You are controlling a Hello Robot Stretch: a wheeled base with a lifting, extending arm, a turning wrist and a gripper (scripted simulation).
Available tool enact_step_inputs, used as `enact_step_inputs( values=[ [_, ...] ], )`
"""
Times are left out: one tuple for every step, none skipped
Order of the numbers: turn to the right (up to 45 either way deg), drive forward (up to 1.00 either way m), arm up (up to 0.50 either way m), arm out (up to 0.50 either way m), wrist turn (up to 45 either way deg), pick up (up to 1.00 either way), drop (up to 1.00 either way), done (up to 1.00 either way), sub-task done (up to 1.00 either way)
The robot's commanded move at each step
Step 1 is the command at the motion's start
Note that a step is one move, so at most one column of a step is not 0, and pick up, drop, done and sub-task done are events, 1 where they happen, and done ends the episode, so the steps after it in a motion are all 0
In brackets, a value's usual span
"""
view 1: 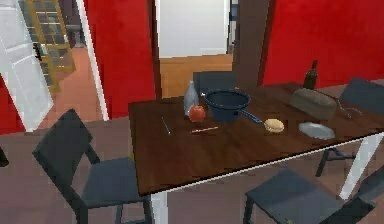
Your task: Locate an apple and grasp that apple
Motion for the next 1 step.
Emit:
enact_step_inputs(
  values=[
    [18.0,0.00,0.00,0.00,0.0,0.00,0.00,0.00,0.00]
  ],
)
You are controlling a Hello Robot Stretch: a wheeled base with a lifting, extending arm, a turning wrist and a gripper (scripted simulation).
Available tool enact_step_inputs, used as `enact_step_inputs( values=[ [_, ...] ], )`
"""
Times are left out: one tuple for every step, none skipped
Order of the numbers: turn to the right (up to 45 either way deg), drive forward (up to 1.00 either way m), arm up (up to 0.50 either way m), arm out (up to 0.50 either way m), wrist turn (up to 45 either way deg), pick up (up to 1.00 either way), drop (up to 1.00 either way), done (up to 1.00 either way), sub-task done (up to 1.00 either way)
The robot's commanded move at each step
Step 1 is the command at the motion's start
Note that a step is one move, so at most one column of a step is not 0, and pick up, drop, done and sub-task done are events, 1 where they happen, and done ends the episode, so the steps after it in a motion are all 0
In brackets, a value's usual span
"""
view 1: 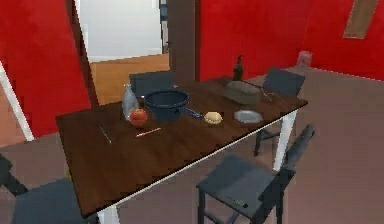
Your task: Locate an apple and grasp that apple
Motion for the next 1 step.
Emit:
enact_step_inputs(
  values=[
    [0.0,0.55,0.00,0.00,0.0,0.00,0.00,0.00,0.00]
  ],
)
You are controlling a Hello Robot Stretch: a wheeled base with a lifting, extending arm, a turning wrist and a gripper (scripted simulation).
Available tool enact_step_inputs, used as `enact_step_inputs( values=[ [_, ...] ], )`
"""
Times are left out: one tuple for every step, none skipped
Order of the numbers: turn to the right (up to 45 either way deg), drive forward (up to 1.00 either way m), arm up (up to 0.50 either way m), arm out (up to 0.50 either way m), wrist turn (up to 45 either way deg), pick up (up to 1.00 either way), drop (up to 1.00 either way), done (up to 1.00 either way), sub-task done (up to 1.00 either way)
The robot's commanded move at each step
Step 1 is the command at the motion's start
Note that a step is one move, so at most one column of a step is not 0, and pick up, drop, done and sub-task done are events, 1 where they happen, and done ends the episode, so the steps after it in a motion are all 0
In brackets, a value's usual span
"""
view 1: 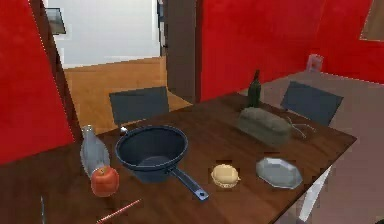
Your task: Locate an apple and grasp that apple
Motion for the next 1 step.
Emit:
enact_step_inputs(
  values=[
    [-45.0,0.00,0.00,0.00,0.0,0.00,0.00,0.00,0.00]
  ],
)
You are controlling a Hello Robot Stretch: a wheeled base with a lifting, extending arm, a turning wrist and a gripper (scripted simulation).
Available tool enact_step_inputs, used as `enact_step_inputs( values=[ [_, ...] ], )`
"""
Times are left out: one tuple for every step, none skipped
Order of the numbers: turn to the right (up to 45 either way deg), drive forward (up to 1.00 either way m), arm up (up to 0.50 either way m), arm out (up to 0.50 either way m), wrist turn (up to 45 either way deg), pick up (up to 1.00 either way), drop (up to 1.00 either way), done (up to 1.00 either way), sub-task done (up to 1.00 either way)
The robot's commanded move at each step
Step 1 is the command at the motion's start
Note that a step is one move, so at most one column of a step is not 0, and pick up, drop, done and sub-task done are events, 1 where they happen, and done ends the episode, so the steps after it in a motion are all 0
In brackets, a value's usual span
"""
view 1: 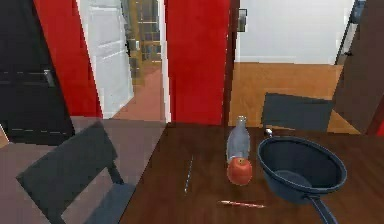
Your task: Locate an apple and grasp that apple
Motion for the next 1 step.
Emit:
enact_step_inputs(
  values=[
    [-45.0,0.00,0.00,0.00,0.0,0.00,0.00,0.00,0.00]
  ],
)
